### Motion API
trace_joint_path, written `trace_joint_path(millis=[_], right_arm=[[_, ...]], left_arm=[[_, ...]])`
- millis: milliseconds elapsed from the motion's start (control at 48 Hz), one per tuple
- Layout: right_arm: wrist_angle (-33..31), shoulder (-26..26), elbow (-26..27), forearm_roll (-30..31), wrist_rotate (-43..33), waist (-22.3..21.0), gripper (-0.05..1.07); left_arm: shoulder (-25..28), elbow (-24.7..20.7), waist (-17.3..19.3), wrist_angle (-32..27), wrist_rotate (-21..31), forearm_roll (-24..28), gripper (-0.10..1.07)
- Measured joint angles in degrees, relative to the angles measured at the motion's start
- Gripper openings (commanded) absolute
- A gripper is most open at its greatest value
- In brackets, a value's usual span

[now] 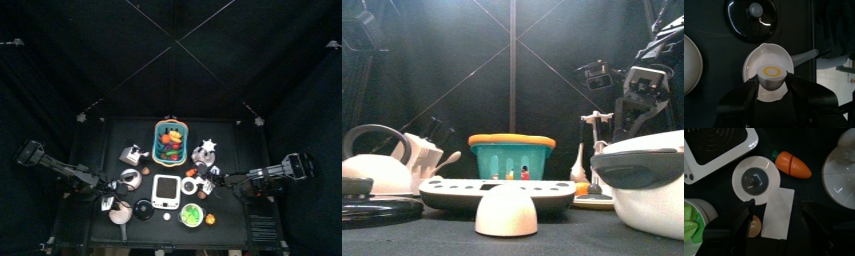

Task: Put egg top into pan

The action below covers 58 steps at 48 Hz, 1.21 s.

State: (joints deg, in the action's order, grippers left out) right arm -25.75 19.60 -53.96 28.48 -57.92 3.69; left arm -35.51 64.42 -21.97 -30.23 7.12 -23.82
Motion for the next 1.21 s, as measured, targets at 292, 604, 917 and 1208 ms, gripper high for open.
trace_joint_path(millis=[292,604,917,1208], right_arm=[[0.0,-0.35,0.26,0.09,0.44,-0.09,0.94],[0.0,-0.35,0.26,0.09,0.44,-0.18,0.94],[0.0,-0.35,0.26,0.97,0.44,-0.18,0.94],[0.0,-0.62,0.26,1.49,0.44,-0.26,0.94]], left_arm=[[2.64,2.55,-0.53,5.89,-0.09,-3.87,0.67],[4.31,3.08,-0.53,7.38,-0.09,-5.63,0.78],[6.24,3.16,-0.62,7.47,-0.09,-8.09,0.91],[7.82,3.96,-0.62,9.76,-0.09,-8.17,0.96]])
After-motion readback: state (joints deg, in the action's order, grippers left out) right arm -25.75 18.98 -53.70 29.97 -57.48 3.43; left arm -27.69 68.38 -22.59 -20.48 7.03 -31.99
